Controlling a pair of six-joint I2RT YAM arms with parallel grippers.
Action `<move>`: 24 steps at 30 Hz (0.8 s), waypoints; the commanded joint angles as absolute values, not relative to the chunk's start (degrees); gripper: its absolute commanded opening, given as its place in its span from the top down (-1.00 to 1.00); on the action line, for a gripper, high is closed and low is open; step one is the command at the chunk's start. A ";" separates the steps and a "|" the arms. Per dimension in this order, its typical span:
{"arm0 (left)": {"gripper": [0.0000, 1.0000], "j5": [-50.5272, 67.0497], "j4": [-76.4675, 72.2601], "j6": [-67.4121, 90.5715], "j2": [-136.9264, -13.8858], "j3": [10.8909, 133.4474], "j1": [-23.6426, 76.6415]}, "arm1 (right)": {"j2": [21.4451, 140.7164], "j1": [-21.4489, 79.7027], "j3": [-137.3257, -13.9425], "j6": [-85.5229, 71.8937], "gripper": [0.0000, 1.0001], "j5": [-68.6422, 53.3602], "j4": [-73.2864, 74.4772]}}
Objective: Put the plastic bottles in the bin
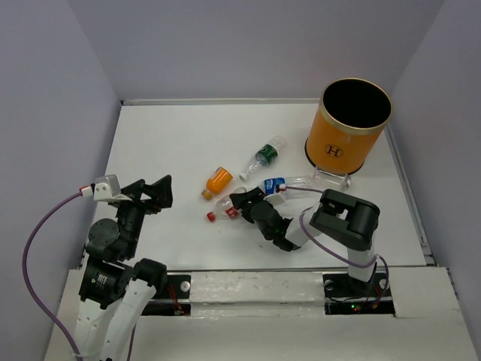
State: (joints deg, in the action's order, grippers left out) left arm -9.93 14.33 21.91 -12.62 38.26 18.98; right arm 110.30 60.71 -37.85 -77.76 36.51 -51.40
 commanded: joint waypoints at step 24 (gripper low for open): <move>-0.98 -1.94 9.23 20.04 -21.61 37.27 16.61 | 68.64 37.82 -70.21 10.00 0.26 49.56 -21.53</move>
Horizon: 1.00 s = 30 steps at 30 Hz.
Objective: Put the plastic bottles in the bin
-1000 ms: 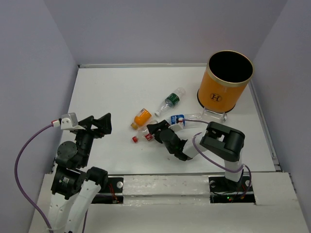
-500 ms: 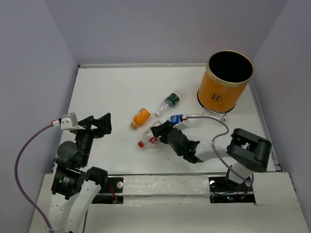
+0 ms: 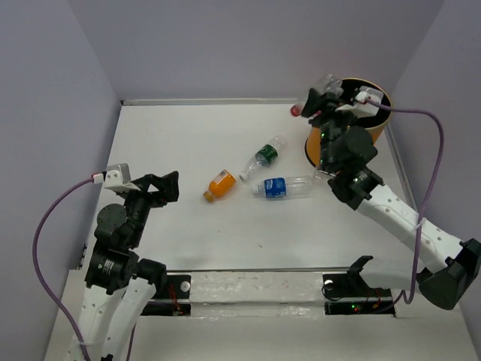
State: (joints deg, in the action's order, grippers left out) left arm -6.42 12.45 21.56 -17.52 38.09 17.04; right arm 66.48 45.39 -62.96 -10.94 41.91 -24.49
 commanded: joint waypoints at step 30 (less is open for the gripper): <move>-0.98 -2.37 10.81 13.37 -62.74 49.65 29.70 | 54.60 13.01 -67.07 -25.56 -0.99 -3.66 2.03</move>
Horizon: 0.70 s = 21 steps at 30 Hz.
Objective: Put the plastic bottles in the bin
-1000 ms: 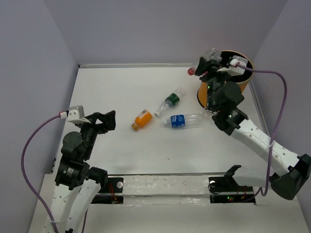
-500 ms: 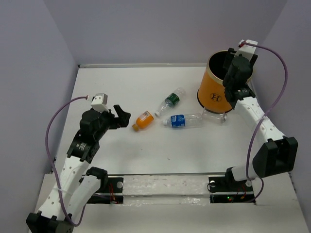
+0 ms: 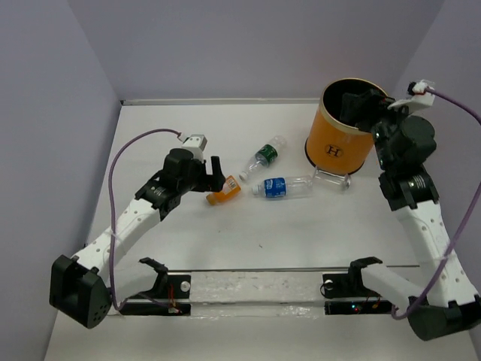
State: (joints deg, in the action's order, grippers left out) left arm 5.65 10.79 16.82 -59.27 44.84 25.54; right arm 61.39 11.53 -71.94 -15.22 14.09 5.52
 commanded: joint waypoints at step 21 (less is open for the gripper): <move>-0.98 -10.90 10.11 -5.36 -85.07 55.28 39.55 | 36.13 16.44 -41.49 -32.25 -0.99 -19.16 -1.49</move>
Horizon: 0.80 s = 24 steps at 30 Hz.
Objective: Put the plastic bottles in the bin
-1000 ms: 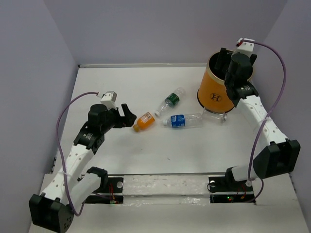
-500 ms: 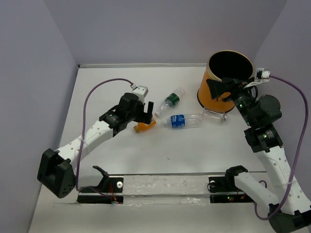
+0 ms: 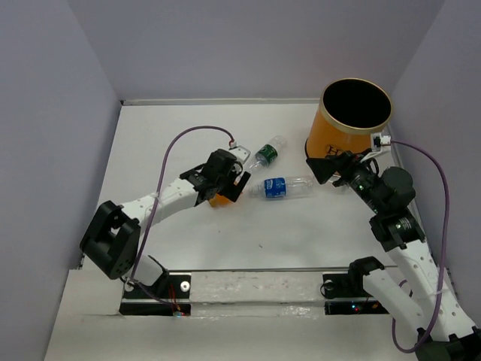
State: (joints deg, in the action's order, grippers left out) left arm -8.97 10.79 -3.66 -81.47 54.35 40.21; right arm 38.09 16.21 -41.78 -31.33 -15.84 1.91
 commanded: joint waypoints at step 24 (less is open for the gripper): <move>0.08 -6.42 12.04 -4.05 -85.55 56.69 38.76 | 34.89 16.44 -37.27 -34.71 -0.93 -24.87 2.90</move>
